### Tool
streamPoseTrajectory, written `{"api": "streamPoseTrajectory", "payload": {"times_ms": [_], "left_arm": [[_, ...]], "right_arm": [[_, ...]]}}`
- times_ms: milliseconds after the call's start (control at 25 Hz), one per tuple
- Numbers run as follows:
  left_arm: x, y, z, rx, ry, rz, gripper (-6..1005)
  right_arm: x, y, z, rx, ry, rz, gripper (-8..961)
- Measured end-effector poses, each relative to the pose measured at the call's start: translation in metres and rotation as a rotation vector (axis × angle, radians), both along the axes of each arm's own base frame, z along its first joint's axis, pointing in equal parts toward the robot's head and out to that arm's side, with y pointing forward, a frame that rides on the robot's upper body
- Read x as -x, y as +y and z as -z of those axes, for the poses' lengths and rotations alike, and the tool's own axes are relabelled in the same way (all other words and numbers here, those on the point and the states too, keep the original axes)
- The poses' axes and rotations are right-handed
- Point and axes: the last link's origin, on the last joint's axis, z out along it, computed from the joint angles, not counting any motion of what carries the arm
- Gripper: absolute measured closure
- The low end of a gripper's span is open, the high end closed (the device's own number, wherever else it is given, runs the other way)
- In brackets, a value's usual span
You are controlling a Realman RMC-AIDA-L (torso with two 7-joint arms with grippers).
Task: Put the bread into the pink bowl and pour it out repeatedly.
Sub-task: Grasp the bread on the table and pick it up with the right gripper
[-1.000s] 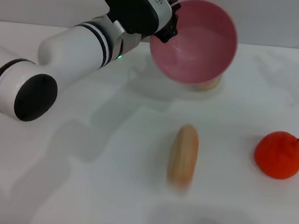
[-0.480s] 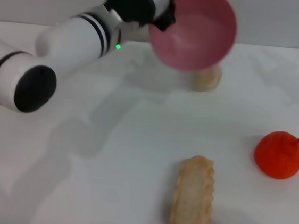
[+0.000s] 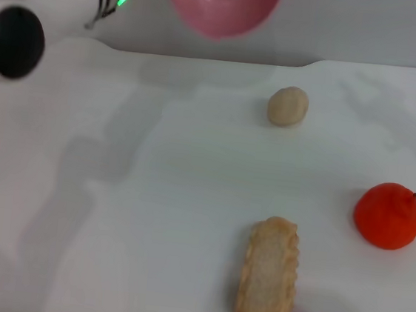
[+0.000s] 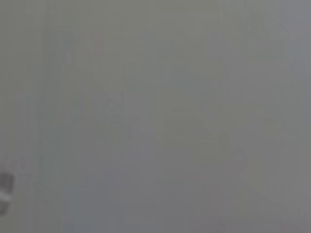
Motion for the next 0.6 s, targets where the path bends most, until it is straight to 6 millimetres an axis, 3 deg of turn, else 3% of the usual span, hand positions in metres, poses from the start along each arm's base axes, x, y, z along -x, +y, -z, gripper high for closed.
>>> {"api": "streamPoseTrajectory", "payload": {"times_ms": [360, 600], "left_arm": [[0.007, 0.020, -0.032, 0.133, -0.137, -0.237, 954], [0.009, 0.014, -0.042, 0.341, -0.110, -0.308, 954]], "right_arm": [[-0.002, -0.002, 0.013, 0.017, -0.042, -0.015, 442], [0.001, -0.005, 0.025, 0.035, -0.113, -0.049, 438]]}}
